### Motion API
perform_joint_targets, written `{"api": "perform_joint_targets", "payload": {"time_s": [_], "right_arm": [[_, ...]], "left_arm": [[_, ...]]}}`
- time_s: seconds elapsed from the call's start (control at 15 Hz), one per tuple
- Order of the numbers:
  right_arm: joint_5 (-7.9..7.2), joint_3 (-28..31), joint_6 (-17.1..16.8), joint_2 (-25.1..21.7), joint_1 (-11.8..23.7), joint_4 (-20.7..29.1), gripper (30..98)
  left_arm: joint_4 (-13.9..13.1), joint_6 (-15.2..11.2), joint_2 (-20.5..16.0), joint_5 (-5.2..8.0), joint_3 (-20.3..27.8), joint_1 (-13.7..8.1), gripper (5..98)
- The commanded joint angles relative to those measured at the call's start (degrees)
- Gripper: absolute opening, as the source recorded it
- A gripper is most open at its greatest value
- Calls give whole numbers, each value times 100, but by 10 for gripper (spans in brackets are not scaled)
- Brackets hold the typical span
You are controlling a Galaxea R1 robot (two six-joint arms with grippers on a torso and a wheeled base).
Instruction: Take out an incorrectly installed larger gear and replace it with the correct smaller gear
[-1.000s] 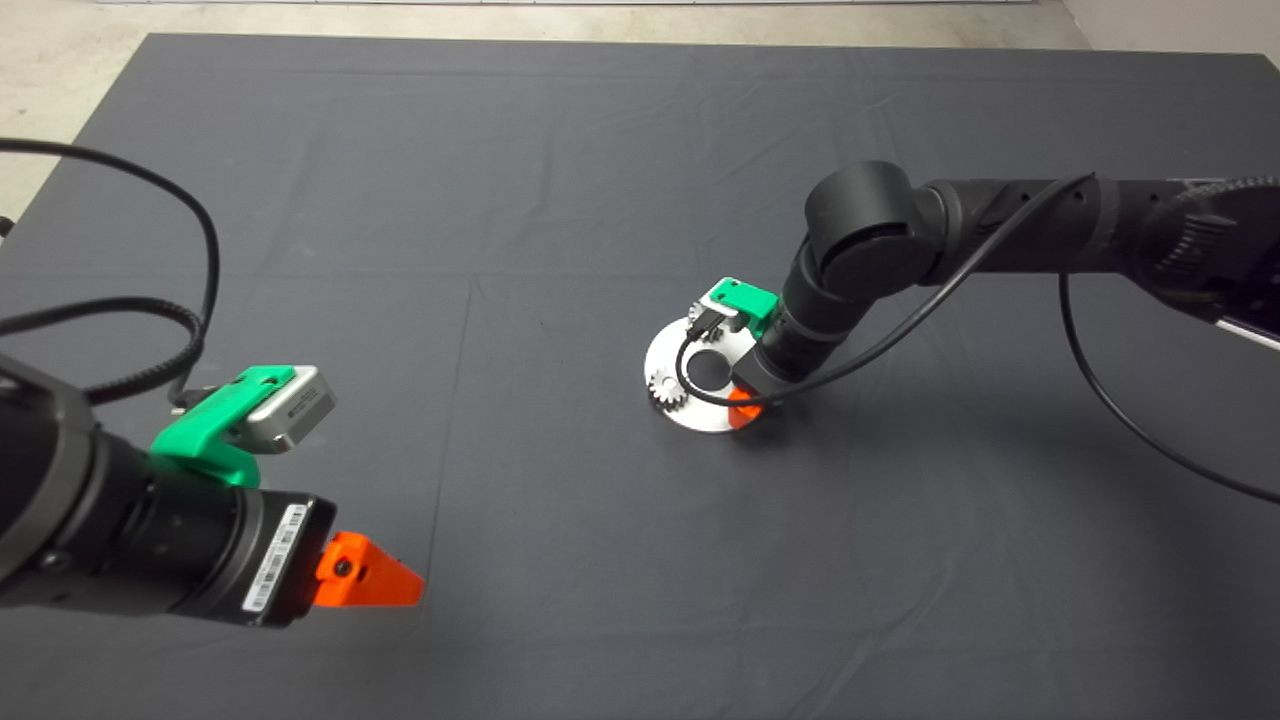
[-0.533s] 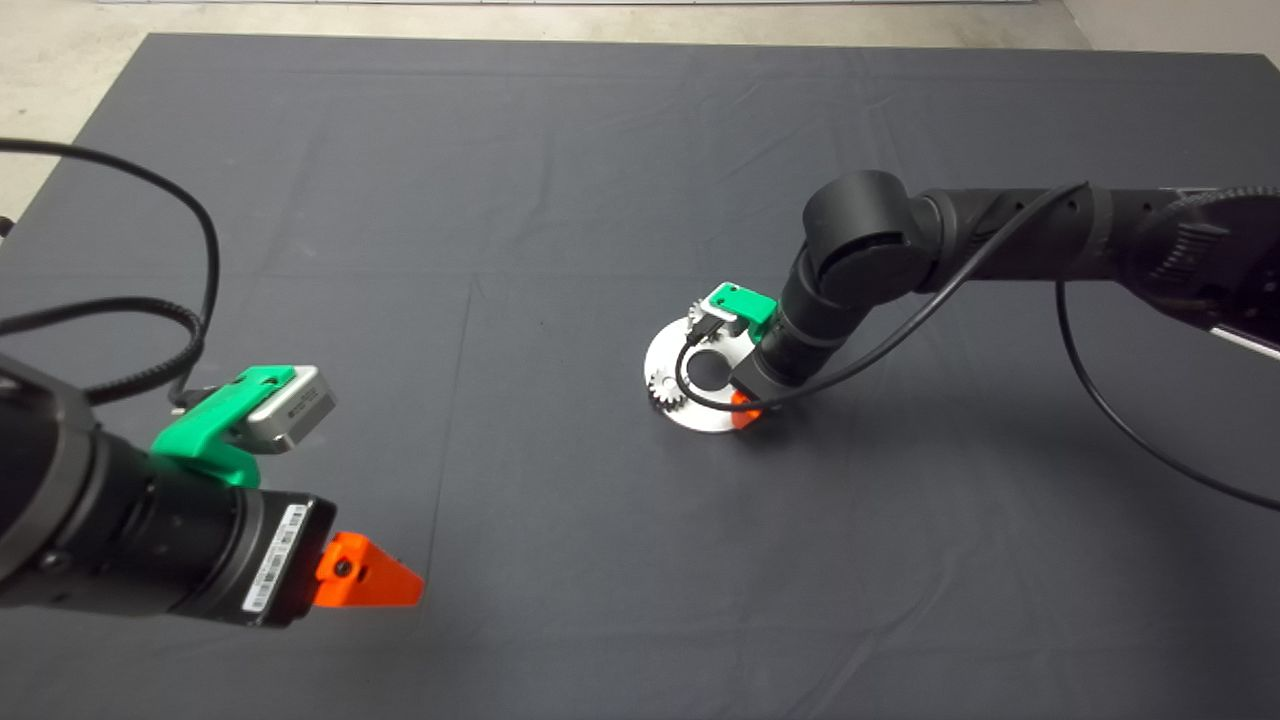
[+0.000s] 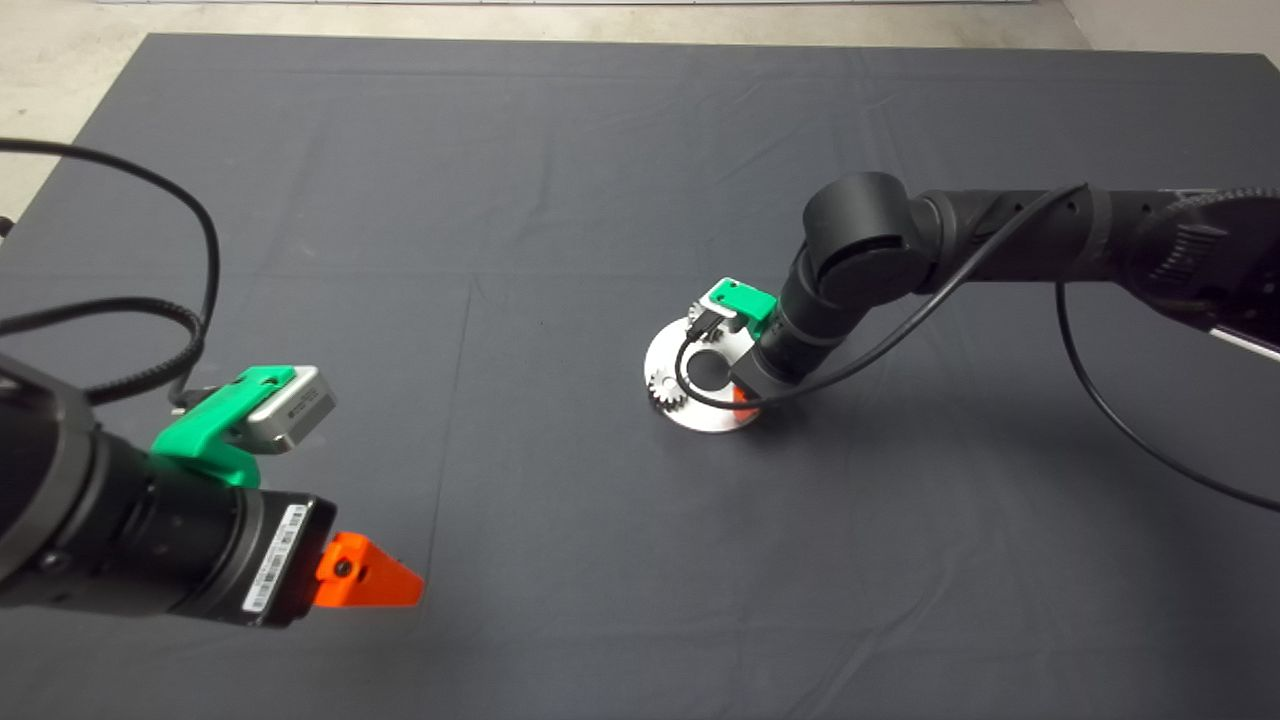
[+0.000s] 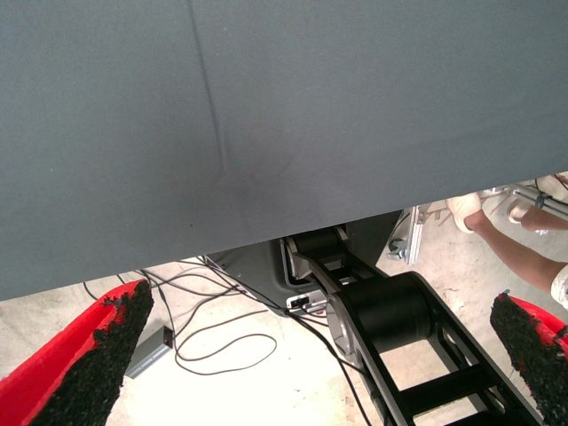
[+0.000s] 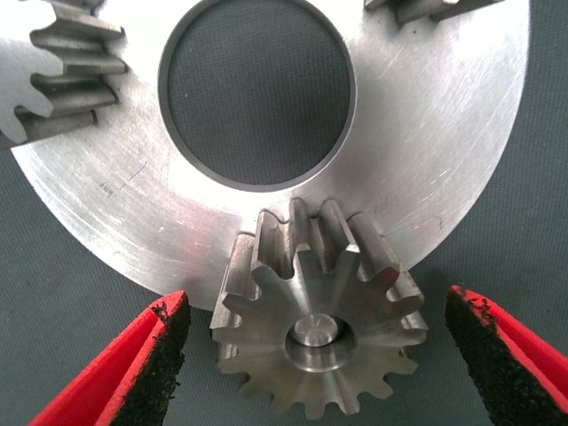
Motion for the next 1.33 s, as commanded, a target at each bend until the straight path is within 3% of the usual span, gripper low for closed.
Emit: {"api": "perform_joint_targets", "payload": {"time_s": [0.0,0.27,0.87,0.93,1.27], "right_arm": [[-516,-25,-21,41,75,-254,759],[-428,-102,-21,41,75,-289,710],[-420,-105,-13,41,75,-289,611],[-420,-105,-4,41,75,-289,576],[-420,-105,-4,41,75,-289,542]], "left_arm": [[-101,-12,8,11,75,-25,981],[-101,-12,-1,11,75,-23,981],[-101,-12,-10,11,75,-23,981],[-101,-12,-10,11,75,-17,981],[-101,-19,-10,11,75,-17,981]]}}
